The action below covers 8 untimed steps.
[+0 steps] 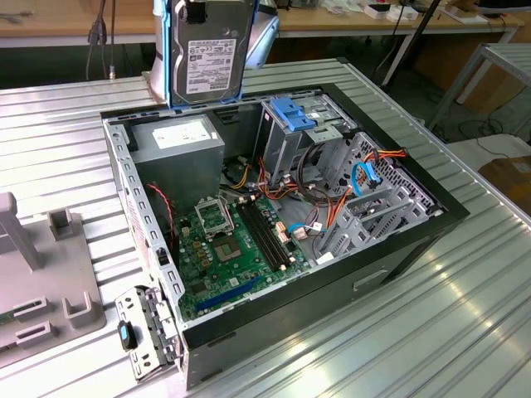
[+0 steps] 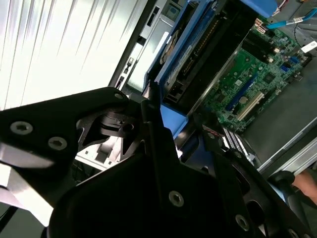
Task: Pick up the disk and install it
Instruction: 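Pick up the disk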
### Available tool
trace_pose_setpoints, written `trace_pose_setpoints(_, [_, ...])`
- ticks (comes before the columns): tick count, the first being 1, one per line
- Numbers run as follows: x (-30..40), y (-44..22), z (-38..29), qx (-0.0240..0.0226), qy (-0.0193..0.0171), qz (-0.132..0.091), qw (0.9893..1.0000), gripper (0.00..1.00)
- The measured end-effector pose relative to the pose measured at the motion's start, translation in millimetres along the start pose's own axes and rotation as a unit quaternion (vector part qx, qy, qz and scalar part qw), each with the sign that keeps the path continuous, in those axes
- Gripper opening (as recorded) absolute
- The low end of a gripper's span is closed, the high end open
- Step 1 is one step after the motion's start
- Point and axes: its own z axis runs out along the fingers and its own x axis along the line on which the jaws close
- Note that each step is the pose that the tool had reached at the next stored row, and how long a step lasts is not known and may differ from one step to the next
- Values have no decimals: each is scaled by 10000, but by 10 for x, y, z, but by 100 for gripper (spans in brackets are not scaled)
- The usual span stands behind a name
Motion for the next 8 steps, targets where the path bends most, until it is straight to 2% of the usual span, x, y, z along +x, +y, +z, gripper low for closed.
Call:
trace_pose_setpoints(2, [-1, -39, 0, 0, 0, 0, 10000, 37])
trace_pose_setpoints(3, [-2, -84, 1, 0, 0, 0, 10000, 37])
trace_pose_setpoints(7, [-3, -193, 0, 0, 1, 0, 10000, 37])
trace_pose_setpoints(8, [-3, -194, 1, 0, -1, 1, 10000, 37])
